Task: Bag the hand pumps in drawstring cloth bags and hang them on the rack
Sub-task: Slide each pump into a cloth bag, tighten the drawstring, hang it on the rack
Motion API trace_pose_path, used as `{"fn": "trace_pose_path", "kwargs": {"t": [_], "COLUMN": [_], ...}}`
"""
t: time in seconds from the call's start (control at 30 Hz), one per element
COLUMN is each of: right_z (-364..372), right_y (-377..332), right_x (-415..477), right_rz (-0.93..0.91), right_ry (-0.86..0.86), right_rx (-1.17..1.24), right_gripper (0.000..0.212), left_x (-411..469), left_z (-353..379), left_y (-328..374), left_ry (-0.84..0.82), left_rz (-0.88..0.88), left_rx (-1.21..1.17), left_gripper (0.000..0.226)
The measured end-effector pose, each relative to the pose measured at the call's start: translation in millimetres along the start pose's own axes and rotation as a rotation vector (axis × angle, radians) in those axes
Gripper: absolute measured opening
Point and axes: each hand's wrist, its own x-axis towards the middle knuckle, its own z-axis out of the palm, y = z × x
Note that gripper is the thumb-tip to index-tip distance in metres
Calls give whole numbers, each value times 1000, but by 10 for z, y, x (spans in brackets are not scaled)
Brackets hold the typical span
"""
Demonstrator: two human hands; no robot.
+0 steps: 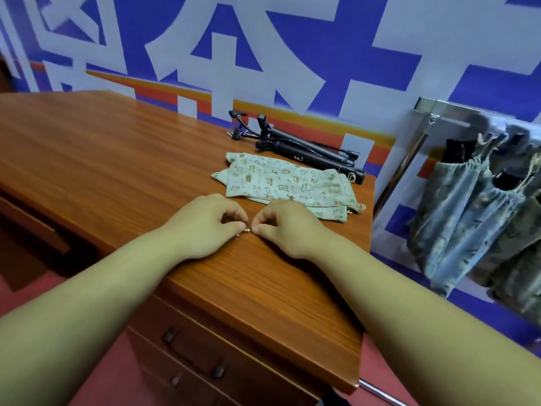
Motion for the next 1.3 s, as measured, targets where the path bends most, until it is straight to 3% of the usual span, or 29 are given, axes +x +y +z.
{"fn": "trace_pose_path", "kwargs": {"t": [0.17, 0.3, 0.73, 0.93, 1.03, 1.3], "right_z": [-45, -91, -504, -706, -775, -939], "right_y": [90, 169, 470, 802, 1040, 1647], "right_x": [-53, -129, -166, 84, 273, 920], "right_rz": [3, 21, 92, 105, 159, 330], "right_ry": [-38, 2, 195, 125, 153, 264], "right_rx": [-112, -5, 353, 242, 428, 946], "right_gripper": [14, 10, 6, 43, 51, 38], "left_x": [59, 93, 566, 1107, 1470, 2122], "left_z": [27, 45, 57, 81, 137, 429], "left_y": [17, 154, 630, 709, 675, 381], "left_ry": [11, 36, 20, -14, 20, -30], "left_rz": [-10, 40, 105, 180, 165, 142], "left_rx": [-29, -142, -175, -161, -157, -77], "left_gripper": [10, 5, 7, 7, 9, 11]}}
